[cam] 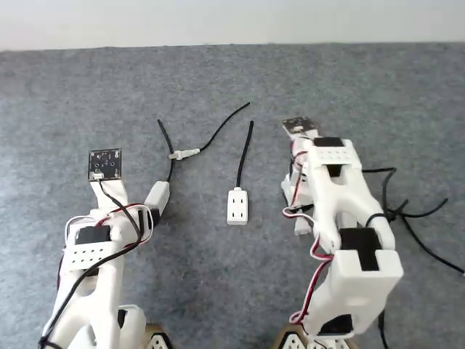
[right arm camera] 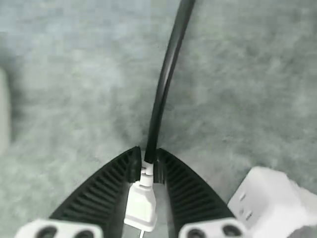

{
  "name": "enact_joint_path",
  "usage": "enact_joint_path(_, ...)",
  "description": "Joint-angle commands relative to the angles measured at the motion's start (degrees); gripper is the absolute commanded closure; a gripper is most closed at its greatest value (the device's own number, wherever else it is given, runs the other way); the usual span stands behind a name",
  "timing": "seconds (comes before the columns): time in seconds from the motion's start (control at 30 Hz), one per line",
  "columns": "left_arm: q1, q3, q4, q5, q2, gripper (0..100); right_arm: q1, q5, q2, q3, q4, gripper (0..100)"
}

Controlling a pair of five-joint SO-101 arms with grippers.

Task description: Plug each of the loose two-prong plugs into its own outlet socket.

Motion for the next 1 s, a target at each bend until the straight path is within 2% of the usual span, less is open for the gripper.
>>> enact_joint_path(0.0,-0.35,-0.4,-1.23,-0.53,-1.14,75,-3.21,-0.26,-7.78,-3.69,4.26,99.1)
enact_joint_path(0.17,-0.35,-0.4,-1.23,-0.53,-1.14,75,-10.59,-5.71,-17.63,-3.34,7.52,99.1)
enact_joint_path(0.27,-0.35,-0.4,-1.76,-0.53,-1.05,75,-14.81,-10.37,-21.32,-2.64,6.11,99.1)
enact_joint_path(0.47,-0.35,-0.4,-2.29,-0.53,-1.05,75,-22.29,-16.26,-23.87,5.54,-7.08,99.1)
enact_joint_path(0.63,0.09,-0.48,-2.55,-0.18,-0.97,75,-25.8,-16.18,-28.44,11.08,-11.47,99.0)
enact_joint_path(0.8,4.75,-0.4,-4.22,0.0,-0.79,76,-31.69,-12.48,-38.9,18.2,-11.38,99.0)
enact_joint_path(0.87,6.51,-0.48,-4.4,0.0,-0.79,82,-33.54,-11.25,-43.21,21.01,-11.3,99.0)
enact_joint_path(0.97,8.79,-0.92,-6.07,0.0,-0.79,97,-34.86,-10.02,-49.1,24.53,-11.3,99.0)
